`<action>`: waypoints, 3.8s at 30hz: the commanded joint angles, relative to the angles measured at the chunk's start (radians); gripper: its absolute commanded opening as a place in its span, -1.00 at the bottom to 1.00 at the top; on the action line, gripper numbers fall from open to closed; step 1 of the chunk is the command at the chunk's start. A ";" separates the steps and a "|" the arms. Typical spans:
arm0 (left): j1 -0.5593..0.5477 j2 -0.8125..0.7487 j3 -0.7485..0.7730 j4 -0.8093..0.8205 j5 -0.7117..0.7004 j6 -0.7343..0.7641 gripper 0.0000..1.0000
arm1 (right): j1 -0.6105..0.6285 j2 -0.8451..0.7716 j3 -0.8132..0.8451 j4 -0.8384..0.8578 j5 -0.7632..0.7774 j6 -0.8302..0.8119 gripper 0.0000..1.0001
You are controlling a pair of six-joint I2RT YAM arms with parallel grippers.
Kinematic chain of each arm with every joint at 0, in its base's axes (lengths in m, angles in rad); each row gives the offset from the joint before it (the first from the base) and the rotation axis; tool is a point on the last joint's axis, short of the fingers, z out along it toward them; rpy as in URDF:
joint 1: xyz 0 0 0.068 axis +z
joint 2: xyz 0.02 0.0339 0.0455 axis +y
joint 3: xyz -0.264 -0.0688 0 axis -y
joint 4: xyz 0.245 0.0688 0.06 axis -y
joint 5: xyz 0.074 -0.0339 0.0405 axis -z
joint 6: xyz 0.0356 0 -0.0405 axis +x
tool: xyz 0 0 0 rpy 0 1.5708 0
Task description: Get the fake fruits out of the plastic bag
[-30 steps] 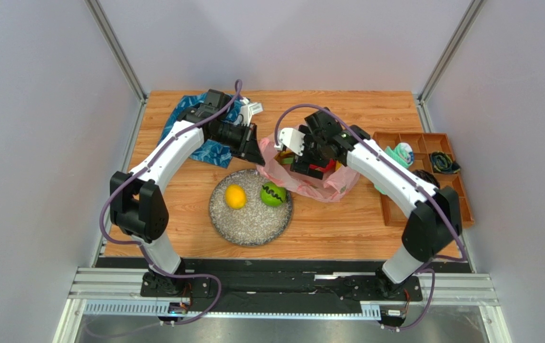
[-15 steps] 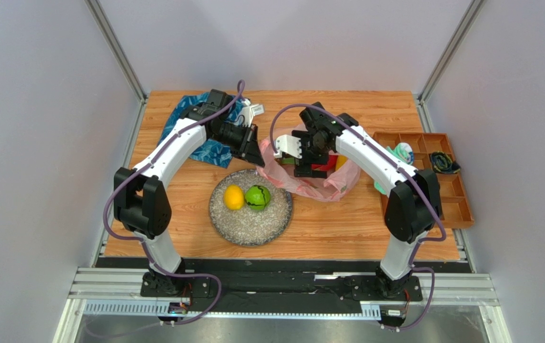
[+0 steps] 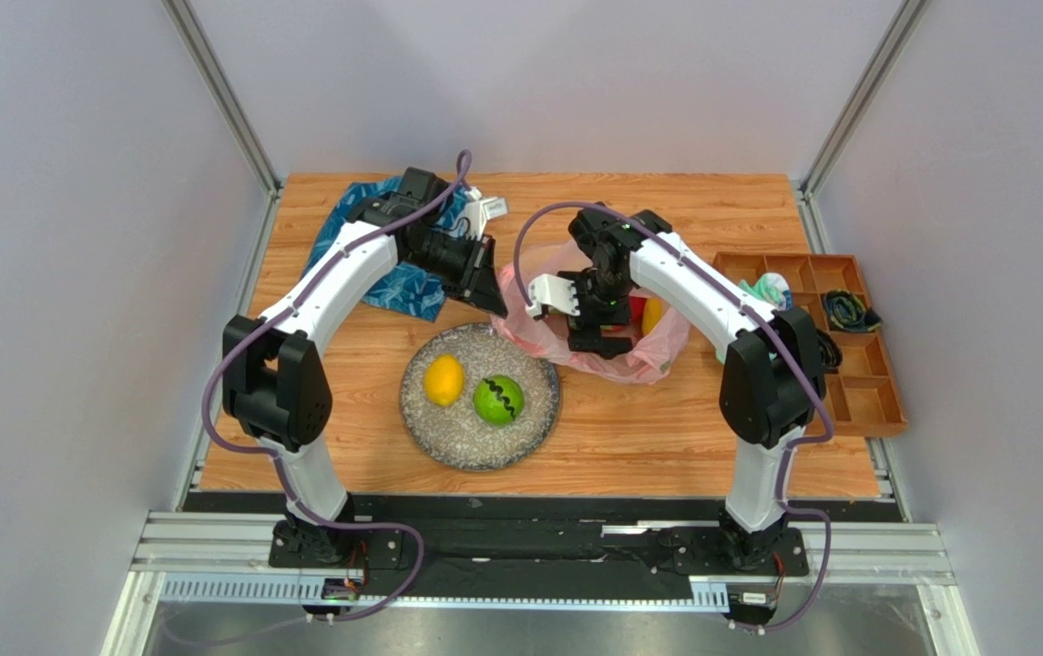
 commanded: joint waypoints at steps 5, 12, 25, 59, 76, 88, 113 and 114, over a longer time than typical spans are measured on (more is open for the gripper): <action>0.000 -0.033 0.092 0.016 0.053 0.022 -0.86 | 0.041 -0.098 -0.068 0.110 0.013 -0.011 0.97; 0.000 -0.042 0.067 -0.008 0.065 0.046 -0.86 | -0.002 0.018 -0.036 0.288 0.157 -0.024 1.00; 0.000 -0.047 0.044 -0.008 0.099 0.062 -0.86 | -0.045 0.187 0.003 0.304 0.289 -0.086 1.00; 0.000 0.242 0.398 0.073 0.016 -0.076 -0.85 | 0.333 -0.320 -0.174 0.341 -0.229 0.386 0.21; 0.008 0.098 0.257 0.058 0.014 -0.032 -0.85 | 0.335 0.062 0.035 0.514 0.062 0.476 0.20; 0.009 0.093 0.256 0.053 0.022 -0.058 -0.83 | 0.331 -0.040 0.075 0.394 -0.019 0.566 1.00; 0.023 0.031 0.181 -0.062 0.011 0.022 -0.85 | 0.045 -0.048 -0.012 0.374 0.181 0.627 0.18; 0.023 0.032 0.176 -0.059 0.007 0.042 -0.85 | 0.042 -0.034 -0.005 0.371 0.197 0.638 0.18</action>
